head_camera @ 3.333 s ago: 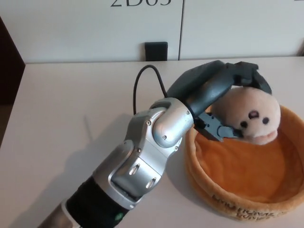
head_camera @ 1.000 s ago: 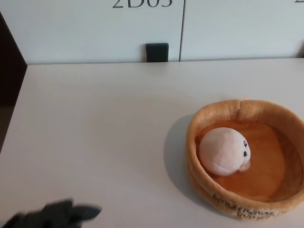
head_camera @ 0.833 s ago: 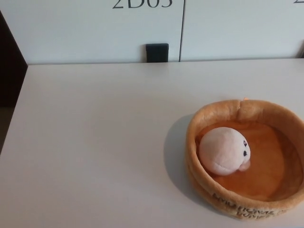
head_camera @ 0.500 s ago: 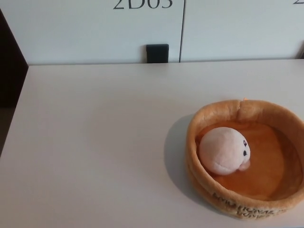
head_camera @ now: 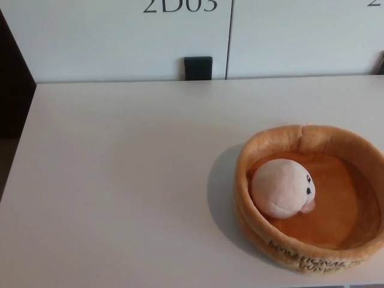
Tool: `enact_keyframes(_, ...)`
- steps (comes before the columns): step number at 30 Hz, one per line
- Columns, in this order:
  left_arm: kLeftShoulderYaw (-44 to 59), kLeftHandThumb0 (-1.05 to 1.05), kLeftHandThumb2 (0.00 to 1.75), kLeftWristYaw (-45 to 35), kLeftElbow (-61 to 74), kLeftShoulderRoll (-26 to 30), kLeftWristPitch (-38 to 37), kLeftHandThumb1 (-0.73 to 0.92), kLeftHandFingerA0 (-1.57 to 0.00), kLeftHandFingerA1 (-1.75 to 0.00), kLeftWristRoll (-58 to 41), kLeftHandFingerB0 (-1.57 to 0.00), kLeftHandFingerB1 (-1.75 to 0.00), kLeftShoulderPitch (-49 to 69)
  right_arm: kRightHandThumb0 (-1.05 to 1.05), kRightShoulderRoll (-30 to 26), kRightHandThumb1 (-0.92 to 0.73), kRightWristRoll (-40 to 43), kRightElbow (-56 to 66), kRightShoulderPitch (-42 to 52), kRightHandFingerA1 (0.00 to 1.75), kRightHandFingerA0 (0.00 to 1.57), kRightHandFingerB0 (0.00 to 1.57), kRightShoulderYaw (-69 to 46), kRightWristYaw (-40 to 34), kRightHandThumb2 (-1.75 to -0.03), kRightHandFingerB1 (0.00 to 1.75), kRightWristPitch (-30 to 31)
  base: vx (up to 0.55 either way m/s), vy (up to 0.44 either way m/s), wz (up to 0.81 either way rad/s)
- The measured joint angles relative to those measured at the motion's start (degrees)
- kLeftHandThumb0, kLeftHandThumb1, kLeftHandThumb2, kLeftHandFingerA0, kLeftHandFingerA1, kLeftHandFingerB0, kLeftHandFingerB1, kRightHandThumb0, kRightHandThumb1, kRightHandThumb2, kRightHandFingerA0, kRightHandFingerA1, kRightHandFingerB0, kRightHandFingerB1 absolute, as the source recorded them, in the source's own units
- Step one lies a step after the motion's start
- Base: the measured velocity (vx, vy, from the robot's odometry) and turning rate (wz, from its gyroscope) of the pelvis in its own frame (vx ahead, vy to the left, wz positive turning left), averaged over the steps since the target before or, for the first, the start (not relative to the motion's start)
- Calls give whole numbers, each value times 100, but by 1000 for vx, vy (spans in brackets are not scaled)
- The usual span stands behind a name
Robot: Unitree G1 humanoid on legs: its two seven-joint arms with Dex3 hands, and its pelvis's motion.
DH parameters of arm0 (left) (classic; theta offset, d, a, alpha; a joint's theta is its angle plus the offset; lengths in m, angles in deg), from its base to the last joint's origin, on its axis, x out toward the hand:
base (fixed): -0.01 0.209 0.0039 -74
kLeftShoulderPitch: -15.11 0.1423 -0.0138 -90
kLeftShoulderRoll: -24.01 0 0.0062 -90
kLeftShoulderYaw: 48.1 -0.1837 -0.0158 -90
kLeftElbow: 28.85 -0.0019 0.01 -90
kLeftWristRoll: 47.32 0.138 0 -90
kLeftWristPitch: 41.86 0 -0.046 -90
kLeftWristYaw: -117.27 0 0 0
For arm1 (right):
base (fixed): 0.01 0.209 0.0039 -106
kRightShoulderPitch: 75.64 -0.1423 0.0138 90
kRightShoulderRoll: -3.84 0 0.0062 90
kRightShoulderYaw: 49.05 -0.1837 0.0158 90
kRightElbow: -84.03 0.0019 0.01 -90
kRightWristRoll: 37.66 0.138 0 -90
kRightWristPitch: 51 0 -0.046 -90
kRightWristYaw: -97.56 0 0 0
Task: The robot walks towards a table in front, picks a dumpling toy with left hand and puts it in an orange round plate
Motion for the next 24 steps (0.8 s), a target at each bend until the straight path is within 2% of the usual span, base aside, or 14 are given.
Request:
enact_keyframes(1, -79, -24, 70, 25, -196, -9, 27, 66, -60, -70, 30, -43, -52, -151, 0, 12, -50, -1, 0, 5, 61, 76, 47, 2, 0, -53, 41, 0, 0, 0, 0)
enact_keyframes(3, -259, -24, 70, 150, -773, -68, 63, 66, -60, -70, 101, -43, -52, -555, 0, 48, -50, -1, 2, 16, 61, 76, 47, 5, 0, -53, 41, 1, 0, 0, 0)
enact_keyframes(4, -310, -39, 60, 210, -956, -90, 75, 71, -53, -61, 123, -36, -44, -658, 0, 59, -49, -1, 2, 17, 60, 75, 48, 5, 0, -53, 41, 0, 0, 0, 0)
enact_keyframes(5, -361, -39, 60, 270, -1146, -113, 79, 71, -53, -61, 140, -36, -44, -773, 0, 71, -49, -1, 0, 18, 60, 75, 48, 6, -1, -53, 41, 1, 0, 0, 0)
enact_keyframes(6, -430, -39, 57, 359, -1433, -153, 88, 63, -58, -58, 166, -44, -42, -924, 0, 91, -49, -1, 3, 14, 57, 72, 48, 7, -1, -53, 41, 0, 0, 0, 0)
enact_keyframes(10, -662, -35, 60, 709, -2469, -323, 105, 67, -56, -58, 251, -36, -39, -1409, -1, 125, -50, -2, 7, -8, 57, 73, 47, 10, -2, -53, 41, 0, 0, 0, 0)
enact_keyframes(11, -701, -54, 85, 764, -2638, -347, 105, 53, -43, -62, 261, -18, -48, -1484, 0, 126, -51, -2, 9, -12, 59, 72, 46, 10, -2, -54, 41, 0, 0, 0, 0)
enact_keyframes(12, -762, -54, 85, 851, -2887, -377, 105, 53, -43, -62, 281, -18, -48, -1597, 0, 129, -51, -1, 14, -21, 59, 72, 46, 10, -2, -54, 41, 0, 0, 0, 0)
enact_keyframes(13, -829, -45, 61, 950, -3143, -402, 105, 71, -52, -51, 309, -26, -33, -1722, -1, 129, -49, -1, 20, -32, 60, 76, 47, 9, -2, -53, 41, 1, 0, 0, 0)
enact_keyframes(16, -1038, -43, 60, 1277, -3856, -469, 101, 67, -51, -54, 414, -29, -34, -2129, -2, 130, -50, -2, 47, -99, 59, 76, 46, 9, -2, -53, 40, 3, 0, 0, 0)
enact_keyframes(17, -1076, -37, 60, 1367, -4028, -486, 98, 64, -63, -63, 437, -27, -34, -2241, -1, 130, -49, -3, 58, -121, 61, 77, 46, 11, -2, -53, 40, 5, 0, 0, 0)
enact_keyframes(22, -1143, -41, 59, 1856, -4830, -494, -7, 65, -61, -62, 459, -32, -34, -2752, -2, 130, -48, -7, 84, -214, 60, 77, 47, 15, -8, -53, 40, 30, 0, 0, 0)
enact_keyframes(23, -1147, -48, 86, 1934, -4922, -494, -42, 51, -55, -65, 457, -28, -49, -2805, -3, 130, -48, -7, 83, -221, 60, 76, 47, 13, -10, -53, 40, 34, 0, 0, 0)
enact_keyframes(24, -1151, -48, 86, 1989, -4979, -494, -69, 51, -55, -65, 455, -28, -49, -2832, -3, 130, -48, -7, 80, -226, 60, 76, 47, 12, -12, -53, 40, 36, 0, 0, 0)
